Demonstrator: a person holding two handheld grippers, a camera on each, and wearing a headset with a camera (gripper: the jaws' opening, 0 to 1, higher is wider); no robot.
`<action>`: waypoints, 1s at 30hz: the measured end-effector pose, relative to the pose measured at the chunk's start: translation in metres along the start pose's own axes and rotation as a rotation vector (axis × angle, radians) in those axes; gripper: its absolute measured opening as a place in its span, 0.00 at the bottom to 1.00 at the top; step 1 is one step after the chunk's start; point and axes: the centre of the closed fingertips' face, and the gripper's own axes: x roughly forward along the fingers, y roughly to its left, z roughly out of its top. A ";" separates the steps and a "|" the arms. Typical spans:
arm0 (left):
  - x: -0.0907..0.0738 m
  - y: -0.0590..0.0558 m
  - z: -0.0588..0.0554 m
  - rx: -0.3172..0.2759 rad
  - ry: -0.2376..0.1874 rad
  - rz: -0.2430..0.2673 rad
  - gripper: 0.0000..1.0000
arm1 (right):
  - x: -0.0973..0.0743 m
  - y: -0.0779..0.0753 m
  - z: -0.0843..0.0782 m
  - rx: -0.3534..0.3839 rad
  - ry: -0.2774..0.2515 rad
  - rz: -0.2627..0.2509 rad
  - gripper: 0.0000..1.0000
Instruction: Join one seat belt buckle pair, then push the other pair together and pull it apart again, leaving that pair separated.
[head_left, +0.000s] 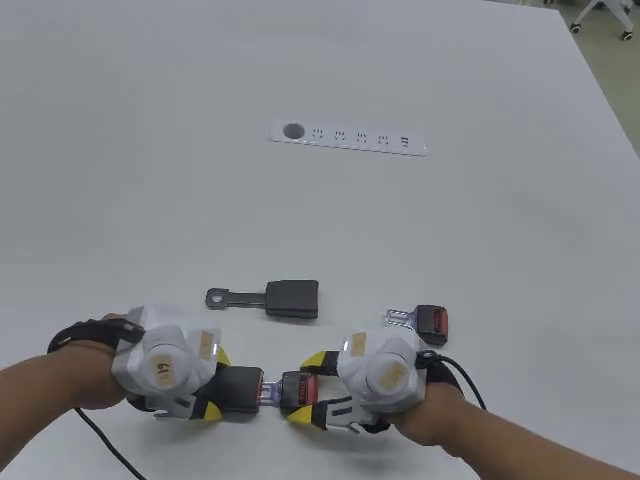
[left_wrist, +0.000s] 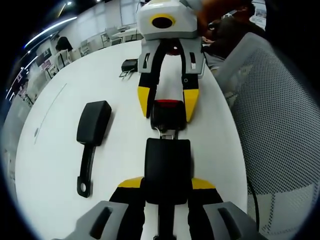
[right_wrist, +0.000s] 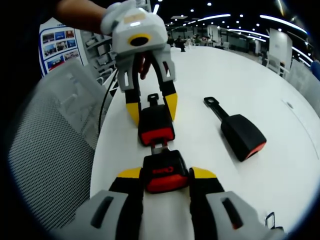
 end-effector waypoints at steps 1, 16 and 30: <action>0.000 0.000 0.000 0.000 0.001 -0.001 0.33 | 0.002 0.000 0.002 0.000 0.003 0.000 0.35; 0.000 0.001 -0.001 0.012 0.014 -0.003 0.33 | 0.014 0.001 0.014 0.008 0.022 0.000 0.35; 0.000 0.002 -0.002 0.018 0.002 -0.015 0.33 | 0.012 0.002 0.012 -0.002 0.014 0.008 0.35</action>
